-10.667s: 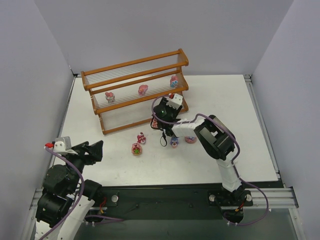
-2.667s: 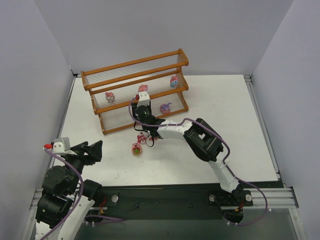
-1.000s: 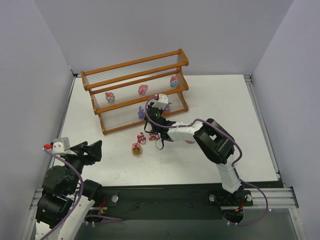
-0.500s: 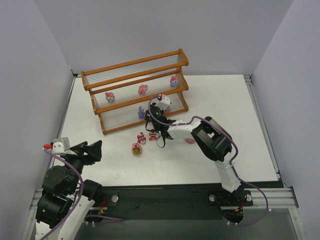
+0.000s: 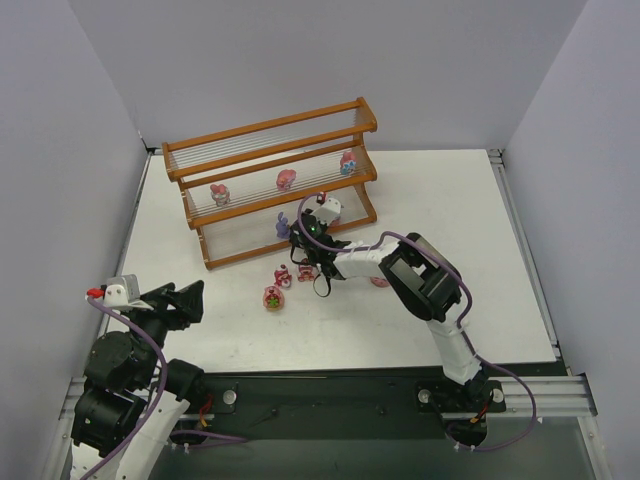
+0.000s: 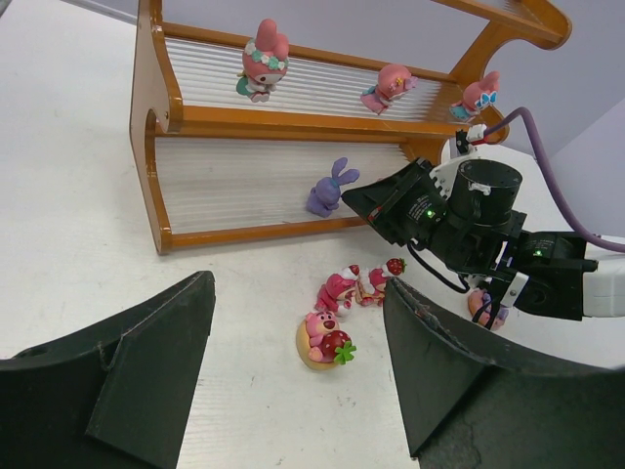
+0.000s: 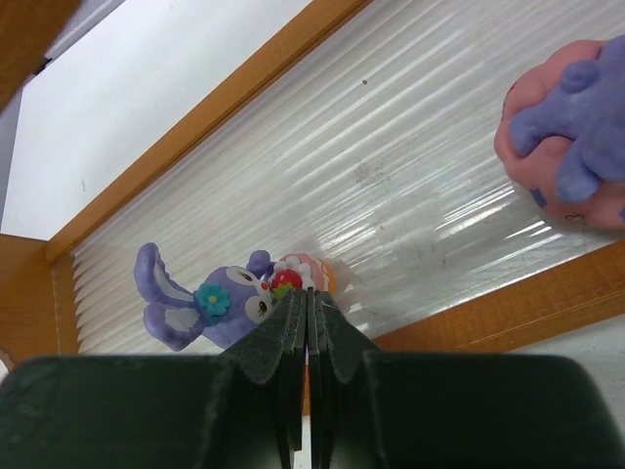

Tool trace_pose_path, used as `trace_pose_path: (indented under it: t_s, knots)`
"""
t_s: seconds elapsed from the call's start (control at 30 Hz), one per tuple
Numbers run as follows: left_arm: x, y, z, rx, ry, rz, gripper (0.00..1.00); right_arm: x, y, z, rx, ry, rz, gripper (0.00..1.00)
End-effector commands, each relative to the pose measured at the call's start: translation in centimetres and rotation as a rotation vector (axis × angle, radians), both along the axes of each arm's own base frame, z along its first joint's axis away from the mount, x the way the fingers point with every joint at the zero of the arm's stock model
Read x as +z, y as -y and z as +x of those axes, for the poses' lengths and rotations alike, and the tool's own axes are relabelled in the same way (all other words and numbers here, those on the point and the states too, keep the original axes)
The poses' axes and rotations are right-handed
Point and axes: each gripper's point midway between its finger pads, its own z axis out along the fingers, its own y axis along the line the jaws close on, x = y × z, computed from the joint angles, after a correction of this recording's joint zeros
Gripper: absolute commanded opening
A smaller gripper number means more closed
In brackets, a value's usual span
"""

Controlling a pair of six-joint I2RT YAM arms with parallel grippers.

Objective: Place and organize the plastic toys onto the shelf

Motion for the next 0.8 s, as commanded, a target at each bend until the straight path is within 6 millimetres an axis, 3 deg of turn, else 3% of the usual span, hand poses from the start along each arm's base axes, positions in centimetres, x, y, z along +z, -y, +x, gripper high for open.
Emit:
trace_pose_path:
  t_s: [0.0, 0.77]
  knots:
    - [1.1, -0.2, -0.1, 0.01, 0.043, -0.017, 0.79, 1.1, -0.7, 0.1, -0.024, 0.006, 0.036, 0.0]
    - [1.1, -0.3, -0.1, 0.013, 0.04, -0.016, 0.8, 0.2, -2.4, -0.4, -0.006, -0.029, 0.04, 0.0]
